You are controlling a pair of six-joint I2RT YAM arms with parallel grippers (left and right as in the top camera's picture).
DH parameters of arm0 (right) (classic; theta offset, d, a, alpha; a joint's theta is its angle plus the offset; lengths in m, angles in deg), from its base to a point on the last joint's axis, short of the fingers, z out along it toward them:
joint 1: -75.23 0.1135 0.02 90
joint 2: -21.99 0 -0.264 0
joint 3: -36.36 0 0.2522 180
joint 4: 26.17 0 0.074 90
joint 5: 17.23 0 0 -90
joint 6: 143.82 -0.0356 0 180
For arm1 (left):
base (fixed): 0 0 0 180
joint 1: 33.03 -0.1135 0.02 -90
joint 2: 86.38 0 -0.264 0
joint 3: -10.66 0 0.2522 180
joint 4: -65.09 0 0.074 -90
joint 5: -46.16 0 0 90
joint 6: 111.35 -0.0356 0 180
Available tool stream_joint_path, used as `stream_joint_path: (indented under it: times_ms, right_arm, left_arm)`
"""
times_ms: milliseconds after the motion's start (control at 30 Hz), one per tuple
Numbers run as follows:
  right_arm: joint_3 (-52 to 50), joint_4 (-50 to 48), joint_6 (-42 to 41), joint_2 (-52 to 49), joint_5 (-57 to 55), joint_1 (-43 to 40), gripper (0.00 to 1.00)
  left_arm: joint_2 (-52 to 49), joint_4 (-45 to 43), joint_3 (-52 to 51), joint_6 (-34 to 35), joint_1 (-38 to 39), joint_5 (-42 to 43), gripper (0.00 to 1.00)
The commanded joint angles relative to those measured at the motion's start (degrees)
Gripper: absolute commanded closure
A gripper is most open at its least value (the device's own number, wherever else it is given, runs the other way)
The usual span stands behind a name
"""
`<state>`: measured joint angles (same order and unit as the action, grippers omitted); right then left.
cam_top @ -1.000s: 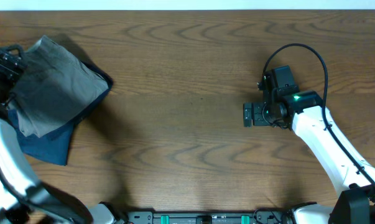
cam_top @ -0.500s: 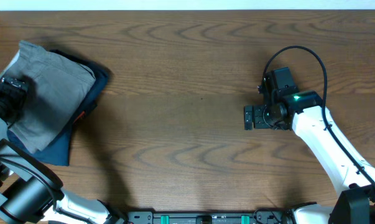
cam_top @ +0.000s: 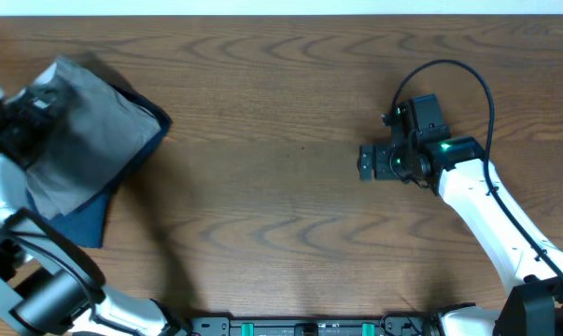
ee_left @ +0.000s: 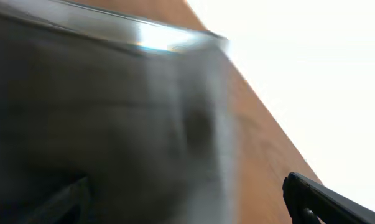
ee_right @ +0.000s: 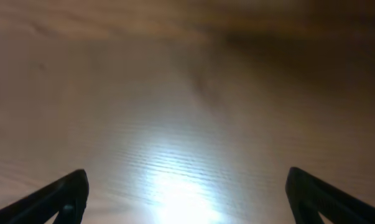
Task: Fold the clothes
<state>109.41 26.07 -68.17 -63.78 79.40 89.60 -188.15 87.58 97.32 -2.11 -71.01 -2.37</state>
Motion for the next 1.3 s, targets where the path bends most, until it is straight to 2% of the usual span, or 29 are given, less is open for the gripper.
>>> stream_joint_path:
  times_ms: [0, 233, 333, 467, 600, 733, 867, 1033, 1133, 1267]
  right_arm:
    - [-0.2, -3.21, -2.27, 0.04, 2.21, -0.7, 0.01]
    - [-0.2, -7.21, -3.43, 0.04, 2.19, -4.9, 0.01]
    - [-0.2, -6.43, -3.93, 0.02, 2.21, -8.79, 0.01]
    - [-0.2, -2.1, -4.07, 0.02, 3.13, -14.03, 0.01]
    - [-0.2, 7.67, -2.64, 0.02, 3.02, -16.85, 0.01]
    - [-0.2, 17.25, -1.84, 0.02, 1.92, -17.38, 0.01]
    - [-0.22, 23.5, -1.03, 0.24, 1.99, -17.31, 0.01]
    - [-0.87, 27.28, -0.17, 4.44, 2.43, -17.05, 0.01]
    - [-3.58, 24.37, -0.31, 12.02, 2.4, -16.59, 0.01]
    - [-10.25, 16.33, -0.83, 27.26, 2.23, -15.3, 0.01]
  left_arm:
    - [3.61, 0.7, 0.57, -3.21, 8.24, 1.16, 0.02]
    - [3.61, 9.01, 0.55, -10.45, 26.84, -10.54, 0.02]
    - [3.61, 13.7, 0.55, -14.88, 35.41, -19.1, 0.02]
    - [3.61, 21.79, 0.55, -15.39, 44.81, -30.53, 0.02]
    - [3.63, 33.99, 0.57, -15.13, 48.76, -32.11, 0.02]
    - [3.65, 48.37, 0.55, -14.03, 48.65, -32.09, 0.02]
    - [4.5, 57.99, 0.0, -13.29, 48.28, -32.15, 0.02]
    - [12.94, 57.59, -5.29, -10.99, 48.3, -32.15, 0.02]
    - [22.8, 52.76, -10.88, -9.6, 48.28, -33.05, 0.02]
    - [39.63, 47.04, -18.75, -4.92, 48.33, -39.06, 0.02]
